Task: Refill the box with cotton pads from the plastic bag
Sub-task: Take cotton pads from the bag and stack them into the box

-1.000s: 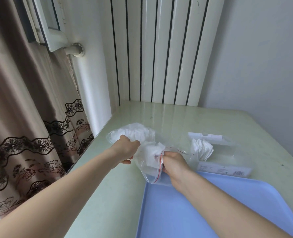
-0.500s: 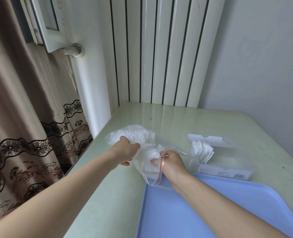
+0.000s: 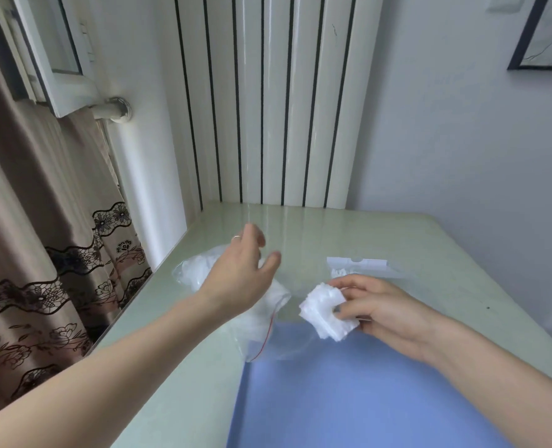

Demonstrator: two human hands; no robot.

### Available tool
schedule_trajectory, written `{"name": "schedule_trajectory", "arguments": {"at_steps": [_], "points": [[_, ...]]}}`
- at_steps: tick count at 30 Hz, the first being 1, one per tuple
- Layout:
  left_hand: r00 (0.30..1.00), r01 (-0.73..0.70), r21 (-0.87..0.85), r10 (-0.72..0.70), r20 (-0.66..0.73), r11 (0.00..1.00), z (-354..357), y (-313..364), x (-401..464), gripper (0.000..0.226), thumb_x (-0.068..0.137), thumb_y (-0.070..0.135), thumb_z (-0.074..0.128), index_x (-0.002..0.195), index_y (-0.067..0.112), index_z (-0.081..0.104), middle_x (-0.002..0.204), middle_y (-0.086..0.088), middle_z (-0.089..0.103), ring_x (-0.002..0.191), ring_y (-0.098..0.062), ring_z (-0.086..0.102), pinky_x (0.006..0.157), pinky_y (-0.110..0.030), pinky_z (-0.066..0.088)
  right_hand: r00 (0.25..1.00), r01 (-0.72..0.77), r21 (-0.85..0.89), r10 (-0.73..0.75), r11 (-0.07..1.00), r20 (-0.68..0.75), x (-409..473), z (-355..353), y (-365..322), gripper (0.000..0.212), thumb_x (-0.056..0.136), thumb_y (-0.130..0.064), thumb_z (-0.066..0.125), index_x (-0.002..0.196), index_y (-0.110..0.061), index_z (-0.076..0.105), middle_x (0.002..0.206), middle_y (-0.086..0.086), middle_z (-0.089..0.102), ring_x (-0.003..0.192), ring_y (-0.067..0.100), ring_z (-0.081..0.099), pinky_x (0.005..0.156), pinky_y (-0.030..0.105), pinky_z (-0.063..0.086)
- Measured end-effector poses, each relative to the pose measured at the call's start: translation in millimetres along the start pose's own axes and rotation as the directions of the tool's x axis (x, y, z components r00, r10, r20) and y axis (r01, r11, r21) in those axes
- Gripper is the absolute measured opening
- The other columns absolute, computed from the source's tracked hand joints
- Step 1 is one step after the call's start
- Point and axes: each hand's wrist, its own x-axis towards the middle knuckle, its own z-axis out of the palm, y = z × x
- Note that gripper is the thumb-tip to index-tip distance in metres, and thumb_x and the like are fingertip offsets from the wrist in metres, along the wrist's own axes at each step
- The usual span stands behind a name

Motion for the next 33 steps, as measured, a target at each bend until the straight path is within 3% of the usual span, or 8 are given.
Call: {"name": "schedule_trajectory", "arguments": {"at_steps": [6,8,12,18,22,27,31,33], "points": [[0.881,0.172,-0.273,-0.024,0.473,0.946,29.8,56.4,-11.0,0.063,0.087,0.068,0.049,0.134,0.028,0.036,0.111,0.008,0.059,0.103,-0.013,0.060,0.092,-0.033,0.050,0.975,0.146,0.353,-0.073,0.924,-0.212,-0.5,-9.1,-1.4,0.028,0.091,0.005,0.056,0.118,-0.001,0.064,0.102,0.012,0.074,0.089,0.022,0.070,0.080,0.033,0.054],[0.891,0.261,-0.356,-0.083,0.446,0.897,41.3,60.1,-8.1,0.070,0.085,0.068,0.050,0.136,0.022,0.036,0.108,0.007,0.060,0.101,-0.013,0.062,0.094,-0.036,0.052,0.963,0.186,0.438,-0.076,0.880,-0.257,1.4,-6.4,-1.1,0.030,0.092,0.004,0.054,0.120,0.001,0.063,0.112,0.018,0.073,0.094,0.023,0.070,0.082,0.034,0.053],[0.928,0.308,-0.486,-0.145,0.345,0.818,55.4,69.8,-1.5,0.036,0.097,0.041,0.049,0.121,0.014,0.047,0.106,0.000,0.059,0.083,-0.011,0.057,0.074,-0.029,0.049,0.946,0.225,0.383,-0.108,0.896,-0.304,0.2,1.3,-2.6,0.029,0.093,0.003,0.052,0.118,-0.003,0.064,0.112,0.018,0.073,0.093,0.022,0.071,0.076,0.027,0.055],[0.936,0.342,-0.580,-0.215,0.278,0.740,66.8,77.4,5.0,0.035,0.101,0.044,0.041,0.118,0.014,0.047,0.103,0.001,0.057,0.088,-0.012,0.055,0.070,-0.028,0.042,0.952,0.217,0.304,-0.132,0.928,-0.276,2.2,14.8,-3.0,0.042,0.097,-0.003,0.039,0.121,-0.018,0.070,0.115,0.005,0.074,0.102,0.018,0.071,0.084,0.028,0.058],[0.971,0.232,-0.553,-0.158,0.179,0.800,71.8,74.2,6.0,0.024,0.103,0.039,0.041,0.115,0.019,0.047,0.101,-0.002,0.063,0.087,-0.013,0.062,0.063,-0.024,0.044,0.964,0.204,0.320,-0.132,0.925,-0.232,5.2,16.8,-4.8,0.049,0.095,-0.006,0.044,0.140,-0.020,0.054,0.120,0.003,0.072,0.111,0.020,0.068,0.092,0.034,0.057],[0.997,0.077,-0.463,-0.053,0.064,0.883,71.5,67.5,12.2,0.027,0.103,0.025,0.039,0.117,0.023,0.063,0.086,0.011,0.062,0.079,-0.011,0.061,0.062,-0.023,0.046,0.964,0.194,0.436,-0.089,0.879,-0.251,0.4,15.6,-9.2,0.048,0.099,-0.002,0.041,0.143,-0.020,0.044,0.103,0.009,0.071,0.077,0.019,0.073,0.098,0.040,0.054],[0.998,0.061,-0.428,-0.057,0.020,0.902,71.5,62.2,14.4,0.023,0.101,0.028,0.045,0.107,0.022,0.067,0.084,0.005,0.069,0.078,-0.017,0.065,0.062,-0.026,0.052,0.960,0.175,0.412,-0.062,0.894,-0.274,3.6,17.6,-8.9,0.032,0.099,-0.009,0.044,0.126,0.006,0.054,0.092,0.013,0.069,0.074,0.020,0.072,0.095,0.042,0.056],[0.997,0.073,-0.450,-0.078,0.007,0.890,73.0,61.4,13.8,0.017,0.100,0.031,0.050,0.097,0.020,0.061,0.078,-0.002,0.069,0.071,-0.016,0.065,0.056,-0.022,0.051,0.956,0.172,0.370,-0.063,0.913,-0.288,5.2,20.3,-8.6,0.033,0.098,-0.009,0.047,0.128,-0.002,0.057,0.100,0.013,0.072,0.074,0.017,0.072,0.089,0.038,0.059]]}}
